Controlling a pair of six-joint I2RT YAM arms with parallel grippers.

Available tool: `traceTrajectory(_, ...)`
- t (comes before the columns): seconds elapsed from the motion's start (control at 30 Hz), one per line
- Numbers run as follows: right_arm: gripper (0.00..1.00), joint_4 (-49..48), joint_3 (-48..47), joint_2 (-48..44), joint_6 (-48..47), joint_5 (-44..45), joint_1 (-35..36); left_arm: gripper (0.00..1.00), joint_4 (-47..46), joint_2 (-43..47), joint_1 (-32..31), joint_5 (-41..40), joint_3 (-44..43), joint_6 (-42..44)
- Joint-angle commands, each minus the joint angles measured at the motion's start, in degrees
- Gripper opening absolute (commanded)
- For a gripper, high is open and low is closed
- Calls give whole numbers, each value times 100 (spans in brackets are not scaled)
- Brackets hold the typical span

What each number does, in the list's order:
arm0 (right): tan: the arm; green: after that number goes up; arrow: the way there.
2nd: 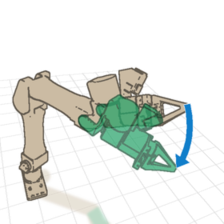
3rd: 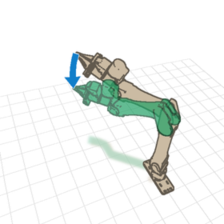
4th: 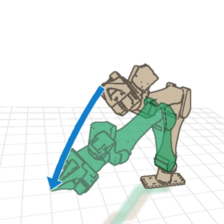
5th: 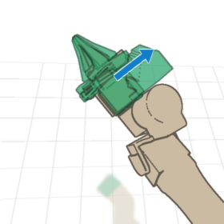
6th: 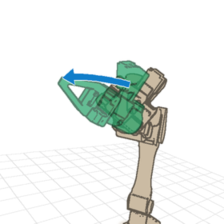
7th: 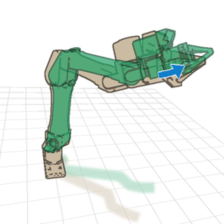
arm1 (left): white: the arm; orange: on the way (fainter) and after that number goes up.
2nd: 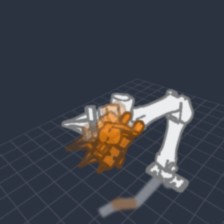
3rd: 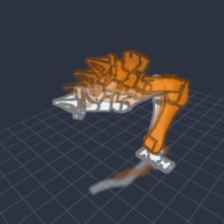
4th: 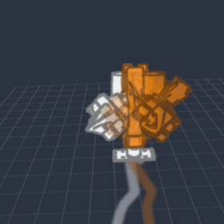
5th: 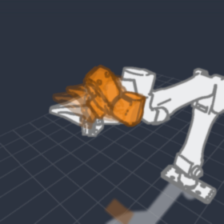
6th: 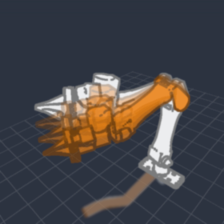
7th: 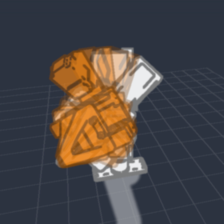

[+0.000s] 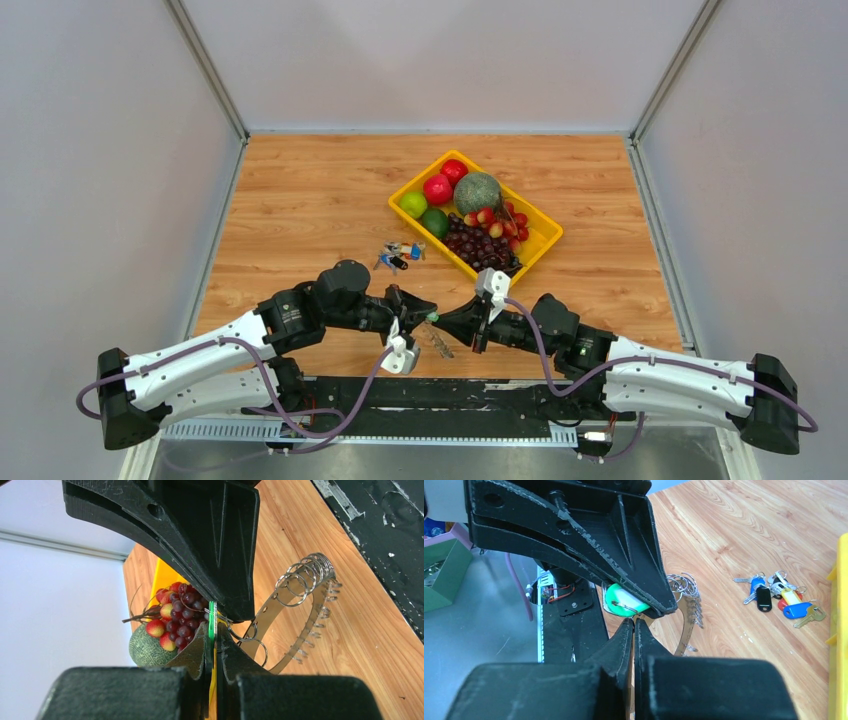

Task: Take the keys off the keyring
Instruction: Remove the key from the keyring.

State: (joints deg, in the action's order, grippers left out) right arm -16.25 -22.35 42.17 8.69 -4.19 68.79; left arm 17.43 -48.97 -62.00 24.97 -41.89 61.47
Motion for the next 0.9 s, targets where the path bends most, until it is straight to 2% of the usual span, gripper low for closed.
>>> traceTrajectory(0.0,0,-322,-180,-36,11,-142,-11,0,-240,53,12,269,-21,101)
traceTrajectory(0.53,0,389,-194,-158,1194,64,-27,0,-267,94,12,-168,89,318)
traceTrajectory(0.7,0,359,-141,10,1304,258,-100,0,-100,148,12,-366,261,1138)
traceTrajectory(0.87,0,33,-48,163,1208,286,-267,0,-352,294,12,-917,437,1377)
